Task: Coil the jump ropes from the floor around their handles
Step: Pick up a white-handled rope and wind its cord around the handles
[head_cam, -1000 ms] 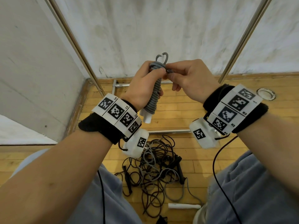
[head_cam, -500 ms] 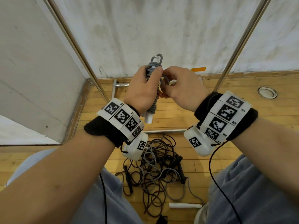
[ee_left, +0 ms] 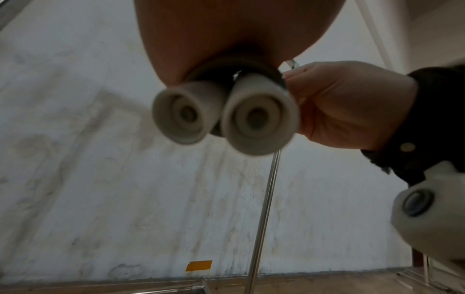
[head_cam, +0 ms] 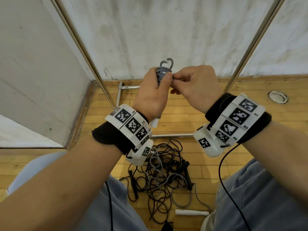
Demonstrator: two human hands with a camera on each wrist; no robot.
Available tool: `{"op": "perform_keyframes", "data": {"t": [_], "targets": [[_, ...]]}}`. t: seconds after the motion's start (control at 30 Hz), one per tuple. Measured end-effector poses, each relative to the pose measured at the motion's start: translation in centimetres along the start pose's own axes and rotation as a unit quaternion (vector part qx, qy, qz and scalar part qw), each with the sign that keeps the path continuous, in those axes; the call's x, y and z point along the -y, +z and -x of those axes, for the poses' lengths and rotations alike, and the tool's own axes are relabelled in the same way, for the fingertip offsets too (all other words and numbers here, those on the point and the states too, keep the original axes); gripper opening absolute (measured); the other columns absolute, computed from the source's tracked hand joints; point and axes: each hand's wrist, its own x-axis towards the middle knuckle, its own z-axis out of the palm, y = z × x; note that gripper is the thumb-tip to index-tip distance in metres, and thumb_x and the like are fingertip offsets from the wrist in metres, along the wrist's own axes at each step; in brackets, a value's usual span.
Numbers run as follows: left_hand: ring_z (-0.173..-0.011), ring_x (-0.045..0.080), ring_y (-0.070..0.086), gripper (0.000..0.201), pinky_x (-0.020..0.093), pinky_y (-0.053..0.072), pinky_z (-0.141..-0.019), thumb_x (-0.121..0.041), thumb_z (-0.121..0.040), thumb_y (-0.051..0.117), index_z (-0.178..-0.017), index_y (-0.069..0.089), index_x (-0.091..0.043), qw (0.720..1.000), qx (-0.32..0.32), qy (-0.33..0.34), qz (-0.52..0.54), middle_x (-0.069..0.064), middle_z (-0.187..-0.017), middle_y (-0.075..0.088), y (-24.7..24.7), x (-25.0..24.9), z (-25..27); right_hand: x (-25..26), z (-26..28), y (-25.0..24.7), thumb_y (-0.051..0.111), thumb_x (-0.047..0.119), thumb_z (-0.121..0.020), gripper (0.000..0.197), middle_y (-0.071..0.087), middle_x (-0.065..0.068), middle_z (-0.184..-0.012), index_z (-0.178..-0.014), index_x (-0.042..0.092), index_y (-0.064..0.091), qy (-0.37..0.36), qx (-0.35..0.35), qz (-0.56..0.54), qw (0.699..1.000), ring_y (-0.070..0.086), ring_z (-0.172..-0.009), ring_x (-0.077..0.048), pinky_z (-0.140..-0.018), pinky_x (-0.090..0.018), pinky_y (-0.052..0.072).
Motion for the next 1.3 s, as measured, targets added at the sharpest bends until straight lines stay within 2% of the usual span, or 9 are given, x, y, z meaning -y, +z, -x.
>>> {"op": "perform_keyframes", "data": {"t": [0.13,0.23,0.3,0.47,0.63,0.77,1.03,1.17,1.3], "targets": [[-0.079,0.018,0.052,0.034,0.04,0.048,-0.076,-0.035,-0.083,0.037,-0.109,0.049,-0.018,0.998,0.054,-0.019,0.023,0.004,-0.099,0.057,-0.7,-0.4,0.1,0.3,0.0,-0.5,0.074,0.015,-0.078,0.008,0.069,-0.002,-0.061,-0.07,0.014,0.072,0.034,0.003,-0.103,0.994,0.069,-0.058,-0.016,-0.059,-0.027,0.058],[-0.081,0.007,0.054,0.047,0.026,0.046,-0.073,-0.038,-0.07,0.047,-0.114,0.047,-0.022,0.995,0.097,-0.014,-0.023,-0.004,-0.099,0.056,-0.9,-0.2,0.5,0.2,0.4,-0.6,0.074,0.016,-0.078,0.01,0.069,-0.003,-0.06,-0.069,0.013,0.072,0.044,0.011,-0.113,0.993,0.068,-0.057,-0.018,-0.06,-0.029,0.059],[-0.084,0.001,0.057,0.039,0.017,0.044,-0.069,-0.037,-0.075,0.06,-0.111,0.048,-0.025,0.995,0.09,0.002,-0.052,-0.009,-0.098,0.059,-0.9,0.0,0.5,0.2,0.6,-0.5,0.072,0.019,-0.08,0.013,0.07,-0.005,-0.064,-0.069,0.014,0.072,0.036,0.009,-0.094,0.995,0.068,-0.06,-0.02,-0.063,-0.033,0.059],[-0.068,0.008,0.056,0.017,0.027,0.045,-0.061,-0.03,-0.094,0.057,-0.105,0.047,-0.023,0.996,0.067,0.01,-0.057,-0.008,-0.082,0.057,-1.4,0.2,-0.1,0.3,0.8,-0.8,0.057,0.013,-0.091,0.019,0.069,0.0,-0.072,-0.077,0.017,0.069,-0.012,0.048,-0.081,0.996,0.068,-0.065,-0.01,-0.066,-0.028,0.058],[-0.055,0.011,0.058,0.024,0.033,0.051,-0.054,-0.032,-0.095,0.055,-0.11,0.049,-0.015,0.996,0.083,-0.024,0.032,0.005,-0.083,0.061,-1.5,-0.1,0.1,0.4,0.5,-0.7,0.06,0.007,-0.088,0.011,0.065,0.005,-0.081,-0.089,0.017,0.063,-0.006,-0.019,-0.125,0.992,0.067,-0.066,-0.007,-0.066,-0.023,0.056],[-0.055,0.02,0.057,0.04,0.035,0.048,-0.054,-0.038,-0.083,0.056,-0.11,0.05,-0.009,0.988,0.106,-0.053,0.095,0.005,-0.083,0.06,-1.6,-0.2,-0.1,0.3,0.2,-1.3,0.063,0.006,-0.086,0.012,0.067,0.005,-0.085,-0.094,0.014,0.065,-0.005,0.023,-0.121,0.992,0.068,-0.07,-0.008,-0.071,-0.022,0.056],[-0.055,0.021,0.056,0.038,0.033,0.047,-0.053,-0.037,-0.084,0.053,-0.108,0.05,-0.007,0.977,0.162,-0.062,0.124,0.0,-0.079,0.057,-1.7,-0.5,0.1,-0.1,0.1,-1.3,0.066,0.01,-0.084,0.005,0.063,0.009,-0.075,-0.087,0.012,0.062,-0.038,0.034,-0.065,0.997,0.067,-0.064,-0.006,-0.065,-0.02,0.055],[-0.053,0.02,0.055,0.04,0.031,0.046,-0.051,-0.032,-0.083,0.051,-0.11,0.049,-0.002,0.971,0.158,-0.07,0.167,0.008,-0.088,0.054,-1.9,-1.1,0.1,-0.2,0.1,-0.8,0.062,0.013,-0.086,0.009,0.059,0.0,-0.084,-0.083,0.017,0.055,-0.099,-0.01,0.002,0.995,0.065,-0.079,-0.022,-0.071,-0.031,0.054],[-0.053,0.022,0.055,0.037,0.031,0.047,-0.05,-0.031,-0.086,0.05,-0.106,0.048,-0.001,0.976,0.136,-0.056,0.16,0.011,-0.087,0.052,-1.9,-1.6,0.1,0.0,0.1,-0.4,0.06,0.009,-0.084,0.003,0.055,-0.002,-0.087,-0.086,0.007,0.059,-0.144,-0.046,0.014,0.988,0.062,-0.077,-0.022,-0.066,-0.023,0.051]]}}
